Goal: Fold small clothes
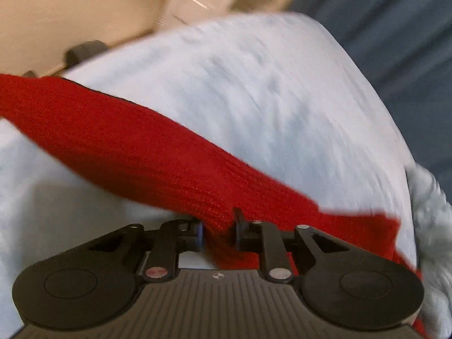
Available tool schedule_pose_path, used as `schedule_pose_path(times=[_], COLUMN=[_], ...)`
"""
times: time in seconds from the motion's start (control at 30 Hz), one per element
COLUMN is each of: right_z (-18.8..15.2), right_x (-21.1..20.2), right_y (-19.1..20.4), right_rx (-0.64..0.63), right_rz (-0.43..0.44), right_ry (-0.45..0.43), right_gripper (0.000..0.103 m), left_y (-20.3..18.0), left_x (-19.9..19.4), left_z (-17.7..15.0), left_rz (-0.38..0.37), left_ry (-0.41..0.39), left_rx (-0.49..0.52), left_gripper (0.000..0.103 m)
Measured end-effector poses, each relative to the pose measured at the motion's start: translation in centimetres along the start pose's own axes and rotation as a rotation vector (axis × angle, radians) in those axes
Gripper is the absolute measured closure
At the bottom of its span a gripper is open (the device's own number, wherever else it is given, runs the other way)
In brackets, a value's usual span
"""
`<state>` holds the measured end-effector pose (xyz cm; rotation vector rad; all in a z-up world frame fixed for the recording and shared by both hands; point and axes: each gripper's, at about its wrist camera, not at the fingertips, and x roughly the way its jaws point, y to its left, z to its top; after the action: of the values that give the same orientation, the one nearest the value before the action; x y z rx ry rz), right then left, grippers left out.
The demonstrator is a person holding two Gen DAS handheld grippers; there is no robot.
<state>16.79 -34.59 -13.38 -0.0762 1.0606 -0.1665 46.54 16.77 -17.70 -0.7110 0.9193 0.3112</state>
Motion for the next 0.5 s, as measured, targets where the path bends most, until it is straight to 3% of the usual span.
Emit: schedule_pose_path(times=[0.13,0.2,0.3,0.4,0.5], right_z=[0.8,0.9,1.0,0.9,0.5], right_x=[1.9,2.6,3.4,3.1,2.7], right_y=[0.8,1.3,1.9,2.1,1.9], right_rx=[-0.006,-0.015,-0.028,-0.027,-0.048], right_rz=[0.025,0.035,0.032,0.045,0.045], right_ry=[0.007,0.008,0.024,0.017,0.012], right_gripper=[0.059,0.059,0.059,0.059,0.059], left_y=[3.8,5.8,6.5,5.6,3.4], left_x=[-4.6,-4.5,-3.1,-2.9,-5.5], left_z=[2.4,3.1,3.5,3.4,2.5], left_rz=[0.089,0.062,0.088,0.115,0.161], left_ry=[-0.2,-0.176,-0.131,-0.152,-0.21], left_rx=[-0.104,-0.144,-0.147,-0.139,-0.099], left_gripper=[0.084,0.084,0.084,0.084,0.084])
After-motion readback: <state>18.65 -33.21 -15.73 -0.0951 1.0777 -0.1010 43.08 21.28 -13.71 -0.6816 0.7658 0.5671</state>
